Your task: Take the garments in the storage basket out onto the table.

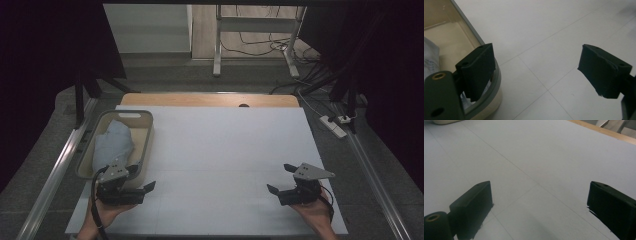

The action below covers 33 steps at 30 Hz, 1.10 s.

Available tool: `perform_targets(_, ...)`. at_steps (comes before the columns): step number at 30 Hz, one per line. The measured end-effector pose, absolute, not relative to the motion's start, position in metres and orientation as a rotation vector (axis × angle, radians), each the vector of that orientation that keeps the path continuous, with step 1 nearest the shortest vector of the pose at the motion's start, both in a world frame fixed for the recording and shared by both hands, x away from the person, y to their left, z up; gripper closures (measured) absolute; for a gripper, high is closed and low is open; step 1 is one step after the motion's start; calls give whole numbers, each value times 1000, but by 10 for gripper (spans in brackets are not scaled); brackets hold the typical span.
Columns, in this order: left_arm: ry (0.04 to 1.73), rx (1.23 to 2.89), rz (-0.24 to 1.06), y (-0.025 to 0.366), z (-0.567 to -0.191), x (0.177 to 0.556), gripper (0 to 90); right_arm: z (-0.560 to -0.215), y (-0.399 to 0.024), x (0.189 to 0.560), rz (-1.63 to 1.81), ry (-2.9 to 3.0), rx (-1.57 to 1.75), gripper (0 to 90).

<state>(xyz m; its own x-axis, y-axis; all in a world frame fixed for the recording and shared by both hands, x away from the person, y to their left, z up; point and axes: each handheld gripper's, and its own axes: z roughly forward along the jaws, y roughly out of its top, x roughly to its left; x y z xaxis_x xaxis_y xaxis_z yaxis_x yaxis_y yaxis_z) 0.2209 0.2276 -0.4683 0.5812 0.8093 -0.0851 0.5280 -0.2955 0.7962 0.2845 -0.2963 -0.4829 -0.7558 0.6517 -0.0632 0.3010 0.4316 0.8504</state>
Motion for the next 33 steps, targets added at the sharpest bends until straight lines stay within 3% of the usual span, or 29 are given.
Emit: perform_targets(33,1102,1958,483,243,-440,230,145,-484,-295,284,1243,2318,797,69)
